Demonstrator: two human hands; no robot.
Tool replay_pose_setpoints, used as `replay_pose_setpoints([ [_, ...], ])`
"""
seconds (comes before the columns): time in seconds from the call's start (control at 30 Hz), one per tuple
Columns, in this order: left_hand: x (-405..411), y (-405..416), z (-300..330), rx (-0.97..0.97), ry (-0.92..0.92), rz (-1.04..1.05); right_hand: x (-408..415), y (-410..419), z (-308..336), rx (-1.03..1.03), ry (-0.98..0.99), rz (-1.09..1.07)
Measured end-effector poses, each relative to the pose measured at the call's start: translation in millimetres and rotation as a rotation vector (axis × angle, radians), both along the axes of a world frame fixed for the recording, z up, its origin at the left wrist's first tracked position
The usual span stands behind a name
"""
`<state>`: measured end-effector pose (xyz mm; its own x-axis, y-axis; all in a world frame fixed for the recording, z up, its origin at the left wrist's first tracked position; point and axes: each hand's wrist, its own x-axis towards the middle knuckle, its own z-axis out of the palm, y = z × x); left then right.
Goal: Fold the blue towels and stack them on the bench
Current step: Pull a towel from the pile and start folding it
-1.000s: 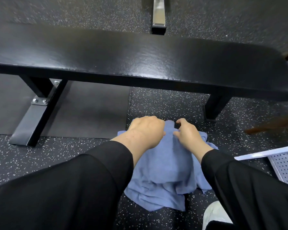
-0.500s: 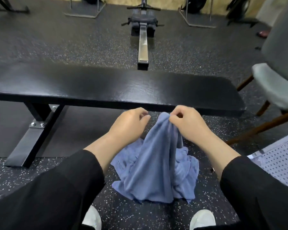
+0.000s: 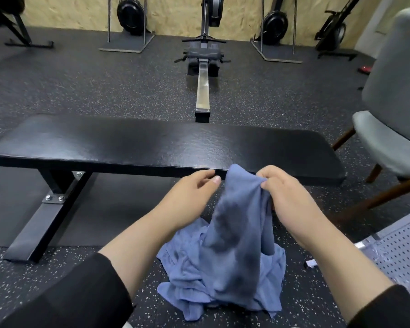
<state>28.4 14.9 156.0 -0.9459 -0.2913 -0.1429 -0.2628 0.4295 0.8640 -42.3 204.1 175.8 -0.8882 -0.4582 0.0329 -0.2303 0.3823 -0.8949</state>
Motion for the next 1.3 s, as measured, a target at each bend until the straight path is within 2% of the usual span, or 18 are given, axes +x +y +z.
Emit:
replay_pose_setpoints([
  [0.17,-13.1,1.8,-6.5,0.234,0.029,0.059,-3.6,-15.8,-2.2,0.085,0.043,0.143],
  [0.3,-16.0,2.3,-8.6,0.191,0.050,0.081,-8.1,-23.7,-6.3,0.133,0.052,0.186],
  [0.4,-16.3,-3.1,-4.0,0.048,0.187,0.118,-12.2,-24.6,-9.6,0.183,-0.012,0.223],
  [0.47,-15.6,-7.4,0.4,-0.048,0.241,0.092,-12.4,-26.1,-11.9,0.048,-0.170,0.215],
  [0.53,-14.4,-8.8,1.9,-0.031,0.231,0.021,-14.0,-26.7,-13.6,-0.096,-0.310,0.203],
  [0.7,-11.8,-7.5,0.0,-0.018,0.234,-0.040,-21.6,-23.5,-16.3,0.089,-0.071,0.285],
  [0.93,-14.5,-9.3,1.4,-0.141,0.249,0.038,-30.3,-23.5,-15.1,0.064,-0.038,0.164],
  [1.17,-15.7,-23.3,5.1,-0.273,0.265,0.241,-42.2,-6.1,-9.5,0.179,-0.010,0.242],
  [1.23,-16.0,-27.8,4.0,-0.293,0.239,0.268,-42.9,-3.6,-8.6,0.116,-0.038,0.258],
  [1.3,-16.5,-27.2,2.6,-0.248,0.207,0.198,-40.3,-6.2,-9.8,0.038,-0.049,0.273],
])
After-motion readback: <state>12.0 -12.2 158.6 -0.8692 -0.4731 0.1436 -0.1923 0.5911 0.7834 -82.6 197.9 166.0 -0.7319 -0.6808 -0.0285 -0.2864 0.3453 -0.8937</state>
